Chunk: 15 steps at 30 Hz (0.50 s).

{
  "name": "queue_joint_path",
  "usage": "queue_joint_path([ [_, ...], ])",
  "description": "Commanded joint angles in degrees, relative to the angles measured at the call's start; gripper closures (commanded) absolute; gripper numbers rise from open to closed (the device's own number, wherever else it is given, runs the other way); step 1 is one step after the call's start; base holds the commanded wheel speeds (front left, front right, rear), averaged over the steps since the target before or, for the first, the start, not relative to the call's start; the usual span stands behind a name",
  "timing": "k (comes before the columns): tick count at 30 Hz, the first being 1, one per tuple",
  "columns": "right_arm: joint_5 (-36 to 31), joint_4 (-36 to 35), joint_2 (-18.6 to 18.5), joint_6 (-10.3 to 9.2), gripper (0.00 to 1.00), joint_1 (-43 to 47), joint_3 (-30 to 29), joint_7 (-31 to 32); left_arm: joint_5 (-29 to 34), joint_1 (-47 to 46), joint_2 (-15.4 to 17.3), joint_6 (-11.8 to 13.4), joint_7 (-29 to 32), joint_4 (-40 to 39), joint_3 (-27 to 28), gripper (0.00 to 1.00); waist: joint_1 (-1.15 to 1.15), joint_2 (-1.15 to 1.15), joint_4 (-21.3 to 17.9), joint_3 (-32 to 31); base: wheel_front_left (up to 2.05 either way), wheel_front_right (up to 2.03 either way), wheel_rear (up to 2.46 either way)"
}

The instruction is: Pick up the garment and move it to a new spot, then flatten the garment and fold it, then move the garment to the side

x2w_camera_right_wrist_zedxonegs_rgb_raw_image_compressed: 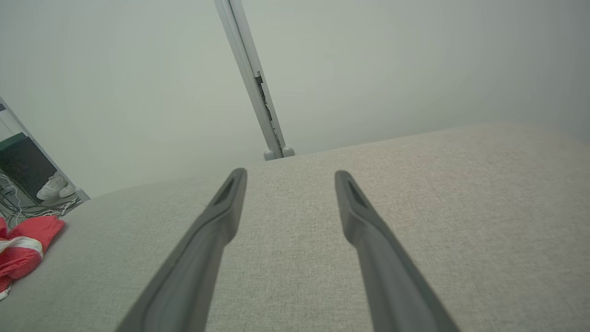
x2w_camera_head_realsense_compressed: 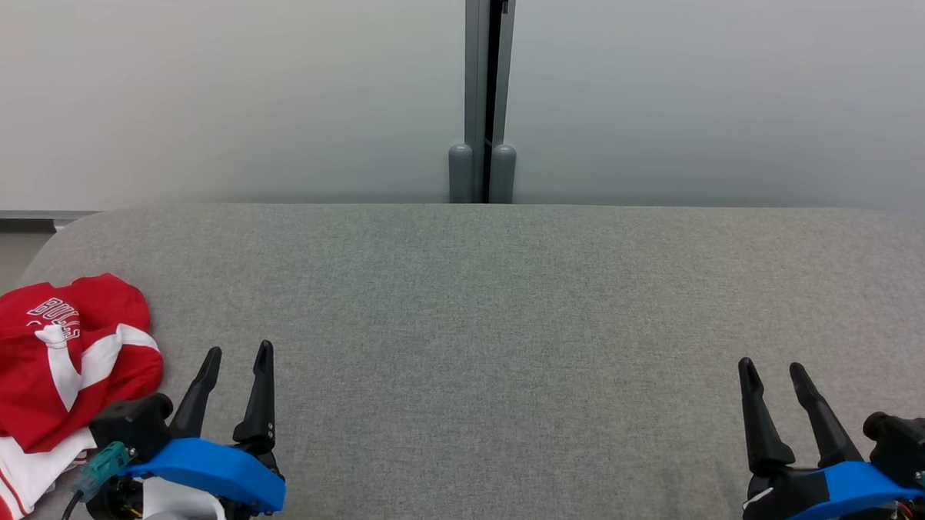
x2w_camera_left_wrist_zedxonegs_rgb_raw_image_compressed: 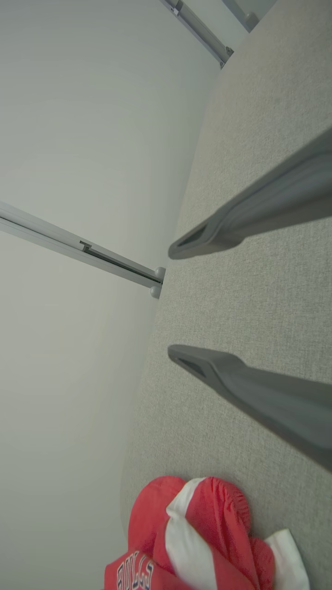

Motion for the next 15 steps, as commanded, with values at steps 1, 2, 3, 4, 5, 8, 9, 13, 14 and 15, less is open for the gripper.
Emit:
queue_joint_path([
  [1, -1.4, -0.2, 0.0, 0.12, 0.0, 0.1, -0.2, -0.5, 1.5, -1.4, 0.4, 0.0, -0.5, 0.1, -0.3, 0.0, 0.0, 0.0, 0.0, 0.0, 0.0, 0.0, 0.0],
  [2, -2.0, -0.1, 0.0, 0.12, 0.0, 0.1, -0.3, -0.5, 1.9, -1.4, 0.4, 0.0, -0.7, 0.3, -0.4, 0.0, 0.0, 0.0, 0.0, 0.0, 0.0, 0.0, 0.0],
  [3, -2.4, -0.1, 0.0, 0.12, 0.0, 0.1, -0.4, -0.6, 2.3, -1.5, 0.4, 0.0, -0.8, 0.6, -0.5, 0.0, 0.0, 0.0, 0.1, 0.0, 0.0, 0.0, 0.0],
  [4, -2.9, -0.1, 0.0, 0.12, 0.0, 0.1, -0.5, -0.6, 2.7, -1.5, 0.4, 0.0, -0.9, 0.8, -0.5, 0.0, 0.0, 0.0, 0.1, 0.0, 0.0, 0.0, 0.0],
  [5, -3.5, -0.1, 0.1, 0.12, 0.0, 0.2, -0.5, -0.7, 3.1, -1.5, 0.4, 0.0, -1.1, 1.0, -0.6, 0.0, 0.0, 0.0, 0.1, -0.1, 0.0, 0.0, 0.0],
  [8, -4.9, -0.1, 0.1, 0.12, 0.0, 0.3, -0.6, -1.0, 4.4, -1.6, 0.5, 0.2, -1.5, 1.5, -0.7, 0.0, 0.0, 0.0, 0.1, -0.1, 0.0, 0.0, 0.0],
  [9, -5.2, 0.0, 0.2, 0.12, 0.0, 0.4, -0.7, -1.0, 4.8, -1.6, 0.5, 0.2, -1.6, 1.7, -0.7, 0.0, 0.0, 0.0, 0.1, -0.1, 0.0, 0.0, 0.0],
  [13, -7.6, -0.2, 0.4, 0.12, 0.0, 0.5, -0.9, -1.4, 6.7, -1.7, 0.5, 0.3, -2.2, 2.4, -0.9, 0.0, 0.0, 0.0, 0.3, -0.2, 0.0, 0.0, 0.0],
  [14, -8.0, -0.3, 0.4, 0.12, 0.0, 0.5, -0.9, -1.6, 7.2, -1.8, 0.5, 0.3, -2.3, 2.5, -0.9, 0.0, 0.0, 0.0, 0.3, -0.2, 0.0, 0.0, 0.0],
  [15, -8.4, -0.3, 0.5, 0.12, 0.0, 0.6, -0.9, -1.7, 7.4, -1.8, 0.4, 0.3, -2.4, 2.6, -0.9, 0.0, 0.0, 0.0, 0.3, -0.2, 0.0, 0.0, 0.0],
])
